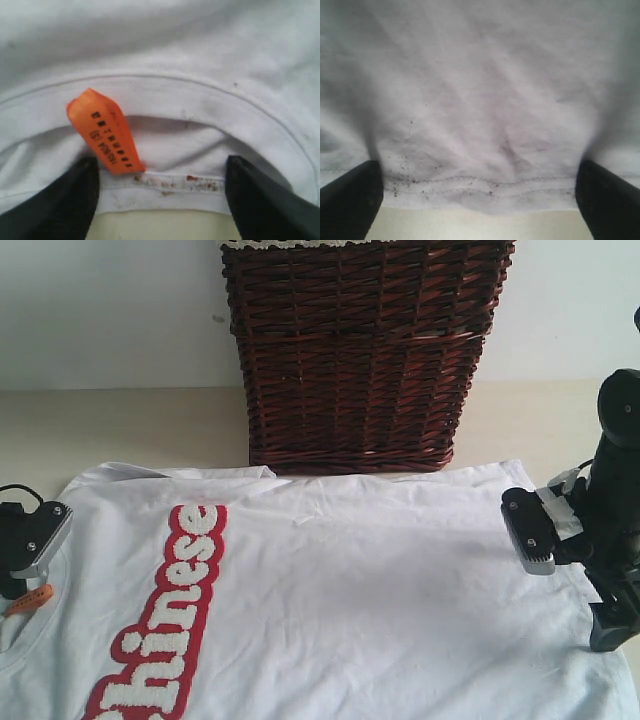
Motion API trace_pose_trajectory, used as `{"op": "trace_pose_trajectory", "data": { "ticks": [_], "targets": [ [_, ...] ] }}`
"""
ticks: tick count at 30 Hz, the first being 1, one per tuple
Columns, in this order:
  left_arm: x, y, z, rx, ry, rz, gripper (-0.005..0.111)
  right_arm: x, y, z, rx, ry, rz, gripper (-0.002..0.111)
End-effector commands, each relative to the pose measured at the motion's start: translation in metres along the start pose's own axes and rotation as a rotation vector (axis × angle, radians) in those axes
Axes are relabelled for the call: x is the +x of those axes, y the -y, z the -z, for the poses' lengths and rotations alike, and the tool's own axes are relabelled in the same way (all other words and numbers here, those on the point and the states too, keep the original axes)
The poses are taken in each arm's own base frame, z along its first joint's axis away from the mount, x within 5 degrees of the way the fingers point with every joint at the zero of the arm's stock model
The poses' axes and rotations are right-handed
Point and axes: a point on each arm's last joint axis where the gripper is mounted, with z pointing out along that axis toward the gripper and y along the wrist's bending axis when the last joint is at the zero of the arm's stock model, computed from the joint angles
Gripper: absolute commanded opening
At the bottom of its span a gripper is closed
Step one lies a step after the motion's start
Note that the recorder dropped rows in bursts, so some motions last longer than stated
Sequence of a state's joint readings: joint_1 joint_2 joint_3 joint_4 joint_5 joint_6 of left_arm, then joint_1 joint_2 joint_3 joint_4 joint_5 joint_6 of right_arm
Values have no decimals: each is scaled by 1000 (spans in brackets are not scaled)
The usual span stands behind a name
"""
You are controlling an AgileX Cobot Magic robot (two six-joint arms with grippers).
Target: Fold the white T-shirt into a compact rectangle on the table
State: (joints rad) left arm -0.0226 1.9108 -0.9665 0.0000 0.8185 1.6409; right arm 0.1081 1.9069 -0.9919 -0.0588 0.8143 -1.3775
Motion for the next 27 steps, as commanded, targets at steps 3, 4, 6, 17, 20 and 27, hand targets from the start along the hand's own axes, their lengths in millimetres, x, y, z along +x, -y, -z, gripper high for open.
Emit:
{"op": "trace_pose_trajectory", "data": {
  "ticks": [3,4,6,17,20,27],
  "targets": [
    [0,-2,-17,8,8,4,70,1,3,0,20,0,7,102],
    [0,-2,-17,8,8,4,70,1,3,1,24,0,7,102],
    [0,-2,-17,8,8,4,70,1,3,4,36,2,7,102],
    [0,-2,-17,8,8,4,70,7,4,11,70,-15,-10,102],
    [0,-2,-17,8,8,4,70,8,5,4,55,-10,-25,102],
    [0,-2,-17,8,8,4,70,7,10,-4,73,-3,-24,102]
  ]
}}
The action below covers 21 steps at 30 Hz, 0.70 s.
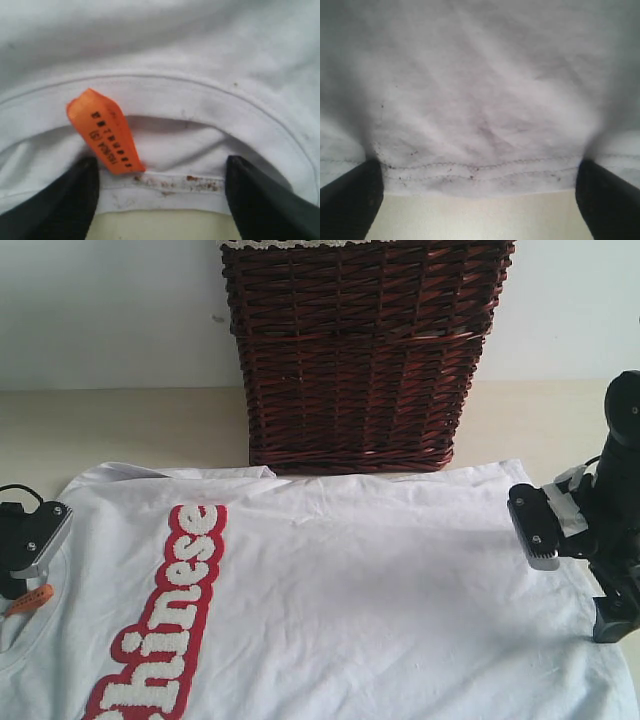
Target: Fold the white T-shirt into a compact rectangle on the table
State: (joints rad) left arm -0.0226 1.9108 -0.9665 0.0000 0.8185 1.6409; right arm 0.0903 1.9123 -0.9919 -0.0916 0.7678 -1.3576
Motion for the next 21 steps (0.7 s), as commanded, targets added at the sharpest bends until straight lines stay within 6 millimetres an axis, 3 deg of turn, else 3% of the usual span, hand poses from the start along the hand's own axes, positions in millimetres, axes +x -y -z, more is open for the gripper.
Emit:
{"op": "trace_pose_trajectory", "data": {
  "ticks": [1,6,14,21],
  "targets": [
    [0,-2,-17,8,8,4,70,0,5,-2,32,13,-12,102],
    [0,-2,-17,8,8,4,70,0,4,-2,25,11,-15,102],
    [0,-2,-17,8,8,4,70,1,4,-2,23,10,-158,102],
    [0,-2,-17,8,8,4,70,2,7,-2,58,1,-136,102]
  ]
}}
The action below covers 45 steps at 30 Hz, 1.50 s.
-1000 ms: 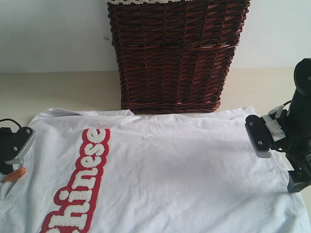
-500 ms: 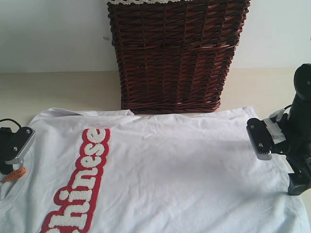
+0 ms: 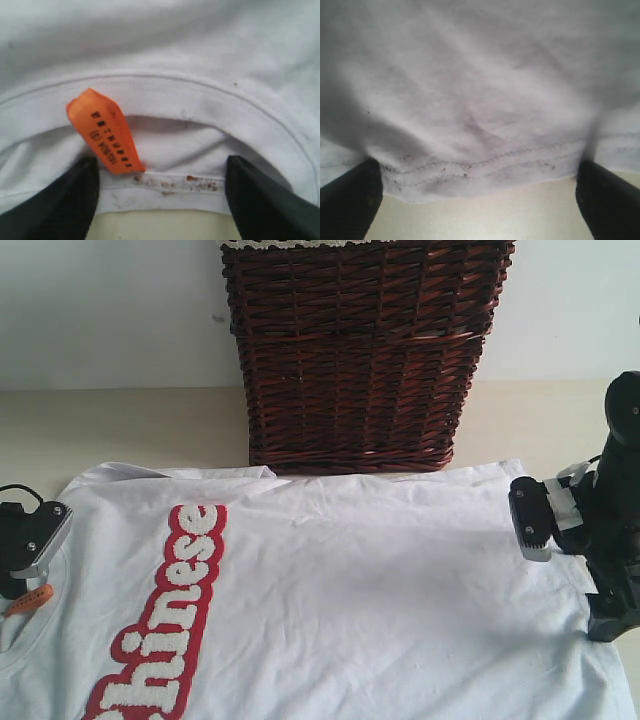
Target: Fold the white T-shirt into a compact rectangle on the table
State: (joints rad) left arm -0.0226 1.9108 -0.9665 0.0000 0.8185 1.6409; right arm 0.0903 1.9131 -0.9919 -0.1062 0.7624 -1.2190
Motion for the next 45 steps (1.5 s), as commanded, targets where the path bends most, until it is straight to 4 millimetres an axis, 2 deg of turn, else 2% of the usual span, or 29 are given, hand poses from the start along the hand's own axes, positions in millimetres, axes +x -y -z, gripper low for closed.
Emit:
{"op": "trace_pose_trajectory", "data": {
  "ticks": [1,8,16,20,45],
  "targets": [
    [0,-2,-17,8,8,4,70,0,7,-2,53,14,-8,102],
    [0,-2,-17,8,8,4,70,-1,6,-2,48,13,119,102],
    [0,-2,-17,8,8,4,70,-1,5,-2,44,15,118,102],
    [0,-2,-17,8,8,4,70,0,4,-2,26,9,181,102],
    [0,-2,-17,8,8,4,70,-1,4,-2,35,10,187,102]
  ]
}}
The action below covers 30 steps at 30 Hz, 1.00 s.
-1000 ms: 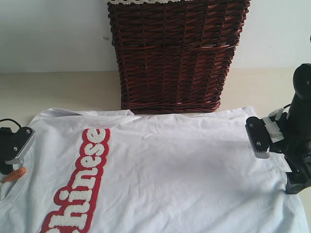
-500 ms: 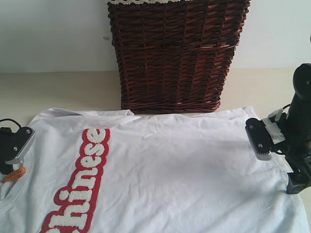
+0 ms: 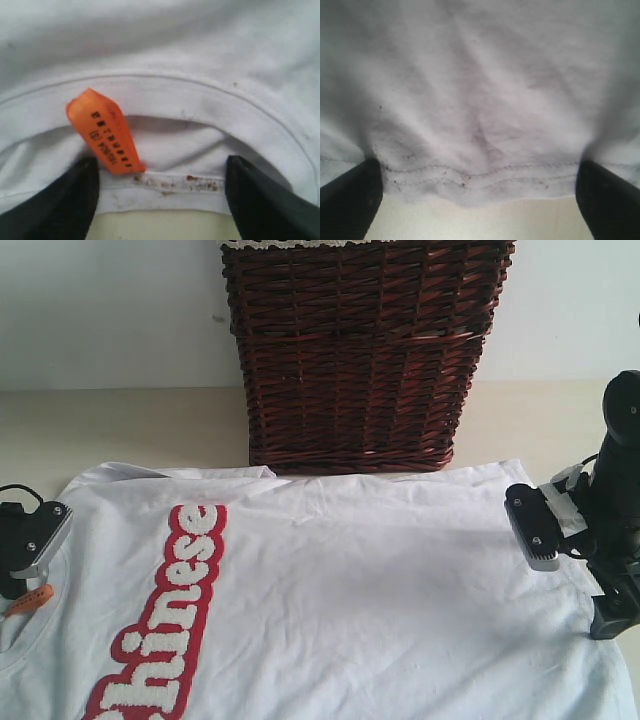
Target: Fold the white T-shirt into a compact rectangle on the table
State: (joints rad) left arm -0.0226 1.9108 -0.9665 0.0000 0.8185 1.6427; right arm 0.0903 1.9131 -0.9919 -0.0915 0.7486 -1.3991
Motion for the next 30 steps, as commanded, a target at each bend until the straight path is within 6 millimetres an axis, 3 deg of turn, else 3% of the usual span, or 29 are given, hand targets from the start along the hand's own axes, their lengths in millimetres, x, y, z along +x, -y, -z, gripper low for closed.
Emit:
{"op": "trace_pose_trajectory", "data": {
  "ticks": [1,20,23,30],
  "targets": [
    [0,-2,-17,8,8,6,70,1,3,-2,24,-5,18,102],
    [0,-2,-17,8,8,6,70,1,5,-2,42,-4,21,99],
    [0,-2,-17,8,8,6,70,1,5,-2,42,-5,22,90],
    [0,-2,-17,8,8,6,70,1,5,-2,40,-4,21,48]
  ]
}}
